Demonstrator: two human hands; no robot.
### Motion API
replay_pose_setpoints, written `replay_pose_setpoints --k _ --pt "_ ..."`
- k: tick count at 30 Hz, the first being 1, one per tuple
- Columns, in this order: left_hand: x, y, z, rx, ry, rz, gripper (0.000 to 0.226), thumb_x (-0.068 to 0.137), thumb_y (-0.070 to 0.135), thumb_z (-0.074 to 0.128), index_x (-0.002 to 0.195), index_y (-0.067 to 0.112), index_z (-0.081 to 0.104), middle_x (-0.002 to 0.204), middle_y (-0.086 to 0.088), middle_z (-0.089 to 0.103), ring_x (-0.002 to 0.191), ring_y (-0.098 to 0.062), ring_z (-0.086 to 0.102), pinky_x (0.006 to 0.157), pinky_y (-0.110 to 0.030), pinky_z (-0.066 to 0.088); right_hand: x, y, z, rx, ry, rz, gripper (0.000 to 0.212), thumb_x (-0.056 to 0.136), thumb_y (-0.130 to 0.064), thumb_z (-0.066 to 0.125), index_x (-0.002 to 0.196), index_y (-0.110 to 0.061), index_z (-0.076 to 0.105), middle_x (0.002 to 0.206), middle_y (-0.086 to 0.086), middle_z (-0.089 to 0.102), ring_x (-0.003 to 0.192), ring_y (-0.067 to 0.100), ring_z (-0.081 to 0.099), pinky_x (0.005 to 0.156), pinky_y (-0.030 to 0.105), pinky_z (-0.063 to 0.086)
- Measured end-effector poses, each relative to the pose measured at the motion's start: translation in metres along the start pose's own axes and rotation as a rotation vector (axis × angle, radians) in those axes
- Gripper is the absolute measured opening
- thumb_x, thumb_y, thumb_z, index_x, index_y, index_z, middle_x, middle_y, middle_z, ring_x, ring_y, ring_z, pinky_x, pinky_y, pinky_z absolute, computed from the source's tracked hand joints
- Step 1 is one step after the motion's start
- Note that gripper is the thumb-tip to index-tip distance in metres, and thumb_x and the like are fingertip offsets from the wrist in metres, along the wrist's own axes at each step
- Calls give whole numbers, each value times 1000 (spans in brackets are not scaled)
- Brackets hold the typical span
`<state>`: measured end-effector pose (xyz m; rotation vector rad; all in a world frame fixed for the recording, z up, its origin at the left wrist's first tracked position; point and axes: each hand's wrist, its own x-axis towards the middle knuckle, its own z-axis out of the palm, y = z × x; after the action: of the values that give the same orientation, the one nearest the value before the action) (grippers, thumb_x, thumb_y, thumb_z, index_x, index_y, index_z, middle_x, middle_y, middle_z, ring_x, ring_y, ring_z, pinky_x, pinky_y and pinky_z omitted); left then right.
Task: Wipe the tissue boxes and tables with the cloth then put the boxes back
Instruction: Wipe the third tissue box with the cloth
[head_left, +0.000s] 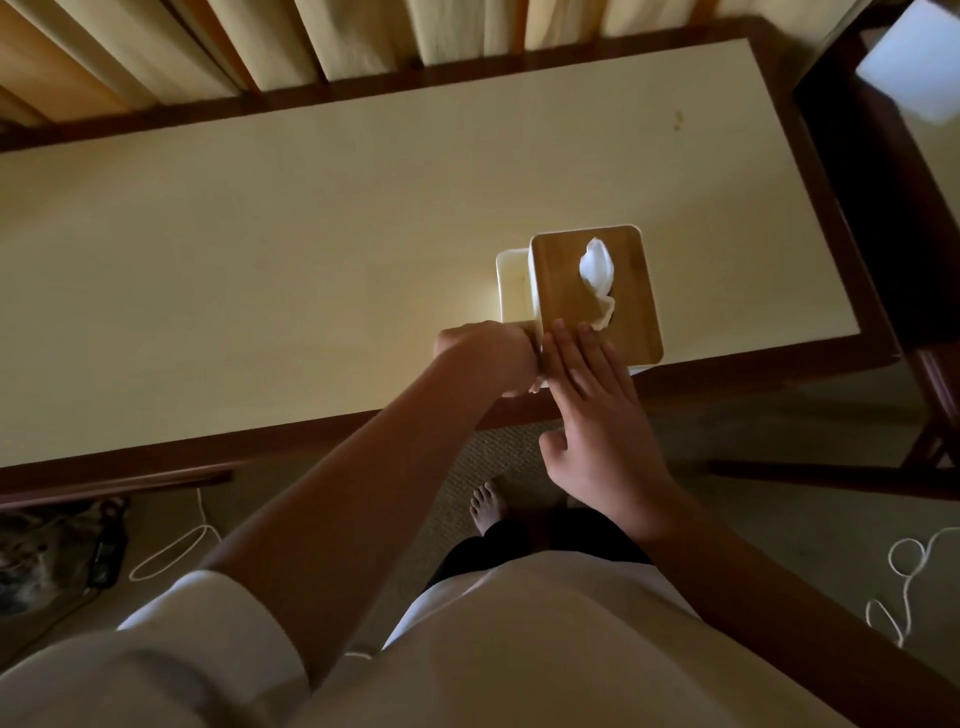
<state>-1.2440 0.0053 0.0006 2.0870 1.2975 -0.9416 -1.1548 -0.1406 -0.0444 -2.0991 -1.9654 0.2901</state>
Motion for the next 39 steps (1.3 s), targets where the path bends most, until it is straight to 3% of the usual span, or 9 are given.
replay_pose_setpoints --k 4,9,11,16,23,26,32,37,39 --pt "1 11 -23 49 -158 26 42 108 39 54 146 21 51 87 -3 52 65 -20 54 96 -41 56 0 -1 -1 9 7 0 93 78 -16 68 162 -7 29 171 10 21 160 26 11 130 48 12" --pt "-1 6 -34 0 -327 39 57 112 36 44 159 5 33 107 -18 66 77 -28 74 62 -32 61 -1 -4 -2 -32 2 13 92 80 -19 66 162 -5 27 171 12 20 160 28 11 129 50 15" --pt "5 4 -32 -74 -378 20 57 111 36 46 158 7 32 120 -22 68 87 -34 78 71 -41 64 -1 -7 -3 -59 2 22 91 81 -20 63 162 -4 25 171 13 19 160 29 10 129 50 15" --pt "17 10 -7 93 -125 52 15 106 36 51 119 30 54 90 7 50 98 -22 56 92 -39 46 -1 -7 -3 -60 1 32 93 78 -18 63 162 -4 26 171 12 20 160 29 12 129 50 16" --pt "13 7 -14 -70 -211 37 39 108 30 53 145 18 52 91 -4 58 77 -24 64 88 -41 59 -2 -8 -2 -99 -11 16 94 77 -19 63 162 -3 25 171 14 20 160 31 12 129 50 16" --pt "14 -2 -24 -204 -321 64 50 110 35 51 149 4 43 106 -21 71 72 -29 75 57 -35 62 -1 -10 -2 -123 -18 14 95 78 -18 63 162 -2 22 171 15 18 160 32 11 129 51 17" --pt "-1 -16 -24 -318 -149 160 33 103 28 52 104 3 73 88 -11 78 75 -26 80 66 -35 67 -1 -10 -1 -126 -9 23 94 76 -15 62 162 -1 25 171 15 19 160 32 12 127 52 20" --pt "-21 -62 -34 -540 56 176 25 99 34 64 92 17 81 91 0 78 79 -17 75 63 -28 61 -2 -6 -1 -101 -9 12 96 77 -14 66 162 -1 23 171 14 18 160 30 11 128 53 20" --pt "-20 -85 -31 -747 199 174 22 96 31 66 89 17 82 92 -5 79 91 -25 74 81 -38 61 -2 -6 -1 -103 -17 3 97 77 -14 66 162 -1 21 172 14 15 160 31 9 128 52 19"
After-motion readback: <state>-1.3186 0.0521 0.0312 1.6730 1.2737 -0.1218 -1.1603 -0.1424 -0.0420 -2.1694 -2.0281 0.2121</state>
